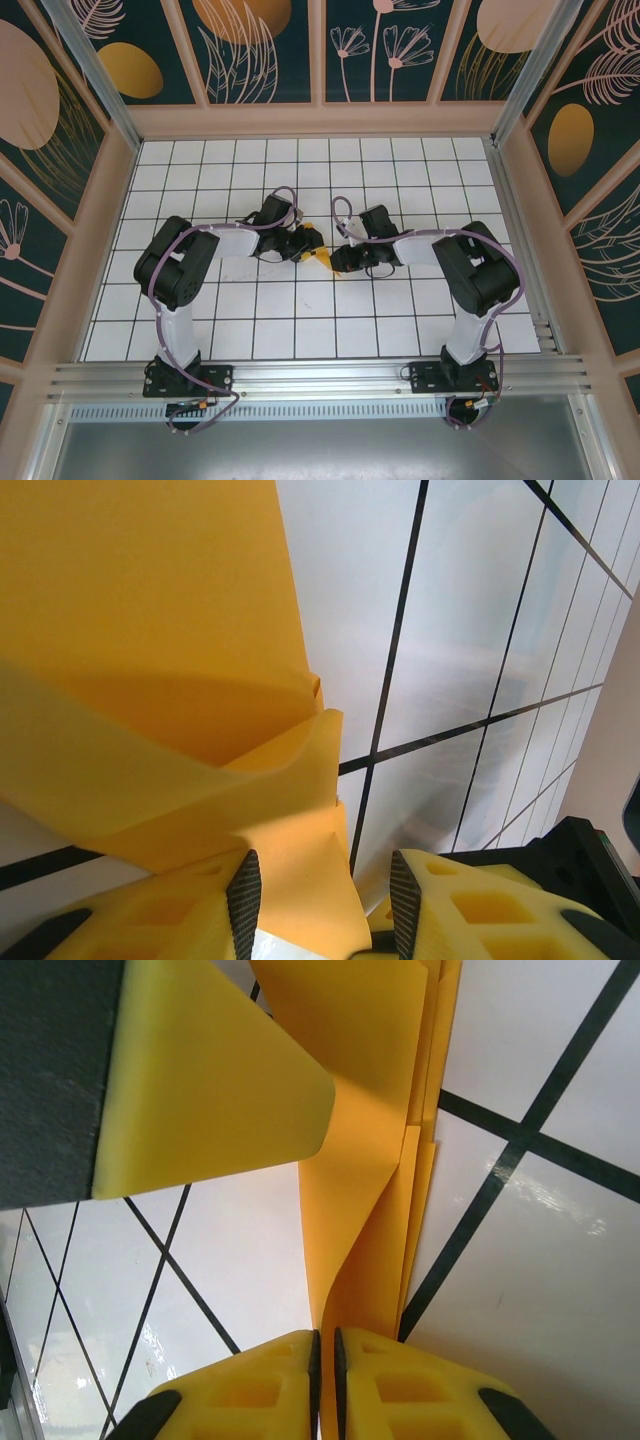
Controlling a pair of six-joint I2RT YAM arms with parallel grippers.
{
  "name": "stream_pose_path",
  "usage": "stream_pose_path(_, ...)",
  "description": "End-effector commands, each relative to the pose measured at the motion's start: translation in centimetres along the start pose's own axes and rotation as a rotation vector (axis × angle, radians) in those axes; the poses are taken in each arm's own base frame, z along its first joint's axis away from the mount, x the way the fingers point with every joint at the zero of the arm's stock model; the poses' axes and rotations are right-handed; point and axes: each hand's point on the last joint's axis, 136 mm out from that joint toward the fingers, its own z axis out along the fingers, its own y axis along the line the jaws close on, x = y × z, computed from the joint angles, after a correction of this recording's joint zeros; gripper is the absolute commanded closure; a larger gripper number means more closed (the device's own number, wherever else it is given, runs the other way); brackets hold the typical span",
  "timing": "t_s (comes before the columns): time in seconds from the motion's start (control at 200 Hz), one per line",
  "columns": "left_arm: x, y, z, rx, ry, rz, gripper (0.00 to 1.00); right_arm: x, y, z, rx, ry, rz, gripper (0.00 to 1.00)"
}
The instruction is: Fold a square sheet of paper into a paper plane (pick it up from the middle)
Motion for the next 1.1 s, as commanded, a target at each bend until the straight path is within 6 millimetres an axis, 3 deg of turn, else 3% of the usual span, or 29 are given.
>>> stream_pose_path(0.0,-0.8,5.1,1.1,-0.167,-0.048,-0.033,0.57,0.7,-0.3,-0.2,0.025,0.014,-0.015,0.9)
stream_pose_path(0.21,-0.8,5.3,1.1,-0.177,-0.048,-0.032,0.57,1.2,-1.0,-0.1,0.036,0.023,0.025,0.96)
stream_pose_path(0.46,-1.0,5.7,1.1,-0.19,-0.059,-0.037,0.57,2.2,-2.2,0.0,0.085,0.059,0.085,0.99)
stream_pose_path(0.706,-0.9,6.2,1.3,-0.199,-0.066,-0.05,0.57,1.9,-3.0,0.1,0.135,0.073,0.154,1.0)
stream_pose_path(0.981,-0.9,6.2,1.3,-0.198,-0.066,-0.054,0.57,-1.5,0.6,-2.5,0.069,-0.046,0.12,0.91)
stream_pose_path(1.096,-0.9,6.2,1.3,-0.199,-0.067,-0.055,0.57,-2.0,1.5,-3.2,0.082,-0.06,0.092,0.89)
